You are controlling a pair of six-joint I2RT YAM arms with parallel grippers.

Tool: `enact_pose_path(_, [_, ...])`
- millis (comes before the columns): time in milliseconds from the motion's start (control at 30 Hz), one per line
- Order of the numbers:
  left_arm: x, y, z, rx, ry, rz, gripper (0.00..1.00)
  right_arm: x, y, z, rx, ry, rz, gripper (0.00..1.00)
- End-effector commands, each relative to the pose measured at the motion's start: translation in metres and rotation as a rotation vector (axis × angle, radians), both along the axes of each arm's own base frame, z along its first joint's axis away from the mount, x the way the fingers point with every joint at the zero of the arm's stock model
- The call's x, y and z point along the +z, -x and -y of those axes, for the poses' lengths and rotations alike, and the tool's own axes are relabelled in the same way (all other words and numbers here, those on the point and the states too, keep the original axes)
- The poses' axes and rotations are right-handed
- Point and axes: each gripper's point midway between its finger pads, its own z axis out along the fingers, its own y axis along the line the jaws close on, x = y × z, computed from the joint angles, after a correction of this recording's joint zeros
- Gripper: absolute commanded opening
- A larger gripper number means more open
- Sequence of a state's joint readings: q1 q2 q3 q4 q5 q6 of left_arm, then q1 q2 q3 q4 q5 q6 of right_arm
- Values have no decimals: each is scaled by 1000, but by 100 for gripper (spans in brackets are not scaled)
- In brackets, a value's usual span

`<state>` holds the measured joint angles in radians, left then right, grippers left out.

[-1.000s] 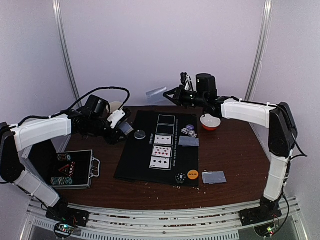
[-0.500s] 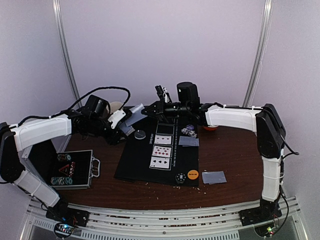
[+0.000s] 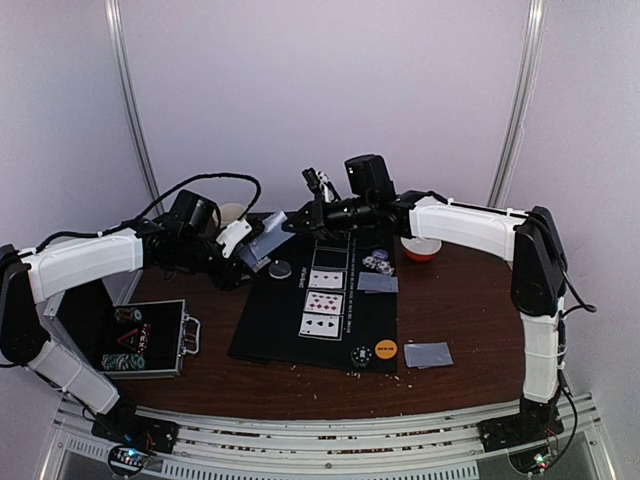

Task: Distribute texas hold em gaming equipment
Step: Place the face-down deck piles in the corner of the board.

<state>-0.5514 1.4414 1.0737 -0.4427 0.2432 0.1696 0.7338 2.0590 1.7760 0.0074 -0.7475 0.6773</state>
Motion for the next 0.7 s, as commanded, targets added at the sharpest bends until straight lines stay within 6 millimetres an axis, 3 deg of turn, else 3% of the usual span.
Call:
enact_pose_path(0, [25, -4, 9, -29, 51, 67, 44, -3, 9, 1, 44, 45, 54, 0])
enact_pose_path(200, [19, -4, 9, -23, 47, 48, 42, -1, 6, 2, 34, 40, 66, 0])
enact_pose_path(300, [5, 0, 4, 15, 30, -13, 42, 1, 0, 6, -2, 34, 58, 0])
enact_pose_path(500, [-35, 34, -4, 38, -9, -148, 42, 3, -10, 24, -76, -12, 38, 0])
enact_pose_path(667, [-56, 58, 5, 27, -32, -200, 42, -8, -9, 36, -110, 53, 46, 0])
